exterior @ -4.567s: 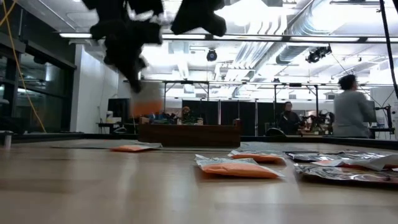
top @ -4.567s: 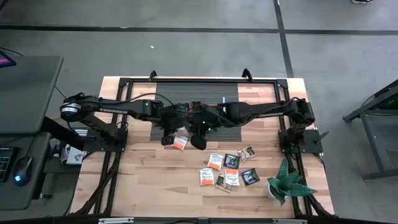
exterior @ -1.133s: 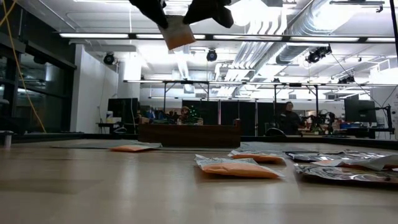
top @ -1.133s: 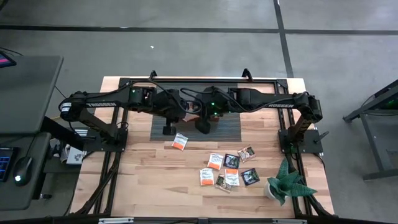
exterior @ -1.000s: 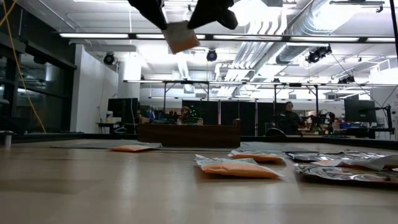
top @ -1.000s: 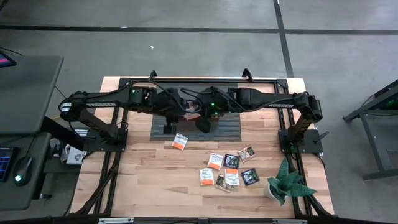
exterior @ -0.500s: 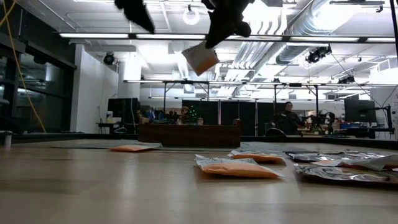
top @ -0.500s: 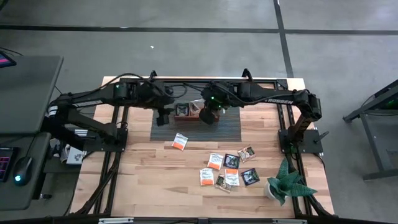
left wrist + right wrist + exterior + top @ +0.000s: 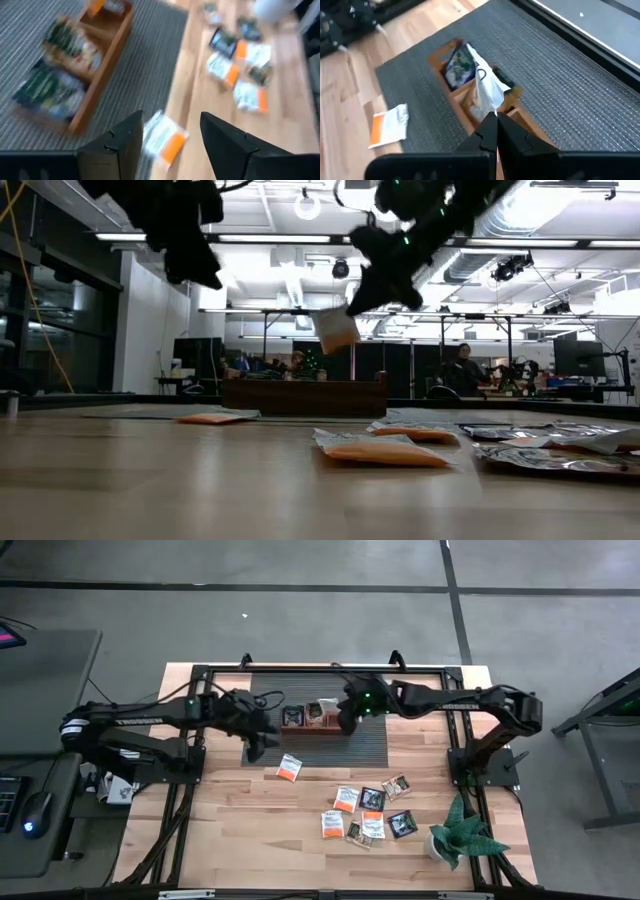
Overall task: Pick & Place Tea
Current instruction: Put the orange tea bag into the right section of the wooden organizer
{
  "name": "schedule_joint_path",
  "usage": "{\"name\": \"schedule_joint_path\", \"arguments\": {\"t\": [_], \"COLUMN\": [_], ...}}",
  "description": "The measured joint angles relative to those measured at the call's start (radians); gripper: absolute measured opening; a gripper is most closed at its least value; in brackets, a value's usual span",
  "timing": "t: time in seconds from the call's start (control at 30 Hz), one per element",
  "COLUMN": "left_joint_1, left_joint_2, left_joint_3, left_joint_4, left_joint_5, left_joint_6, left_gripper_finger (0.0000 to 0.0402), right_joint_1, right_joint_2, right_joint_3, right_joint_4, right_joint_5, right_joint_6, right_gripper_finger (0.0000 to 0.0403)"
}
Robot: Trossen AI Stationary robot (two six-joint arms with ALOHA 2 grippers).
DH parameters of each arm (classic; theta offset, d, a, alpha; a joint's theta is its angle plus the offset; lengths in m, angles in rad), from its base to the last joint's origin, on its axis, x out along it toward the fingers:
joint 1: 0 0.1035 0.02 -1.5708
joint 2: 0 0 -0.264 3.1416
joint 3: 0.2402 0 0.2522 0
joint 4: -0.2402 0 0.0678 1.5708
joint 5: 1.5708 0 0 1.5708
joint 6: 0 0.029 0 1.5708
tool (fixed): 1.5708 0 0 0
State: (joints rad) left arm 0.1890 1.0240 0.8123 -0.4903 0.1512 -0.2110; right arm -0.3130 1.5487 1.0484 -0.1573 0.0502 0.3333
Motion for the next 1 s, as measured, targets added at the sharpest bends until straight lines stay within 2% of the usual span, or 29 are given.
{"name": "schedule_joint_path", "arguments": {"t": [0.2, 0.47, 0.67, 0.8, 1.0], "left_joint_1": [0.0, 0.001, 0.001, 0.002, 0.001], "left_joint_2": [0.003, 0.006, 0.055, 0.113, 0.195], "left_joint_3": [-0.047, -0.051, -0.05, -0.05, -0.05], "left_joint_4": [0.204, 0.288, 0.361, 0.402, 0.387], "left_joint_5": [0.04, -0.058, -0.116, -0.12, -0.128], "left_joint_6": [-0.042, -0.095, -0.169, -0.242, -0.364], "left_gripper_finger": [0.0193, 0.0193, 0.0193, 0.0193, 0.0193], "right_joint_1": [-0.086, -0.152, -0.151, -0.151, -0.151], "right_joint_2": [-0.003, -0.002, -0.002, -0.002, -0.002], "right_joint_3": [-0.161, -0.3, -0.332, -0.332, -0.332], "right_joint_4": [0.19, 0.362, 0.368, 0.376, 0.38], "right_joint_5": [-0.093, -0.222, -0.241, -0.241, -0.263], "right_joint_6": [-0.02, -0.042, -0.099, -0.147, -0.203], "right_gripper_finger": [0.0, 0.0, 0.0, 0.0, 0.0001]}}
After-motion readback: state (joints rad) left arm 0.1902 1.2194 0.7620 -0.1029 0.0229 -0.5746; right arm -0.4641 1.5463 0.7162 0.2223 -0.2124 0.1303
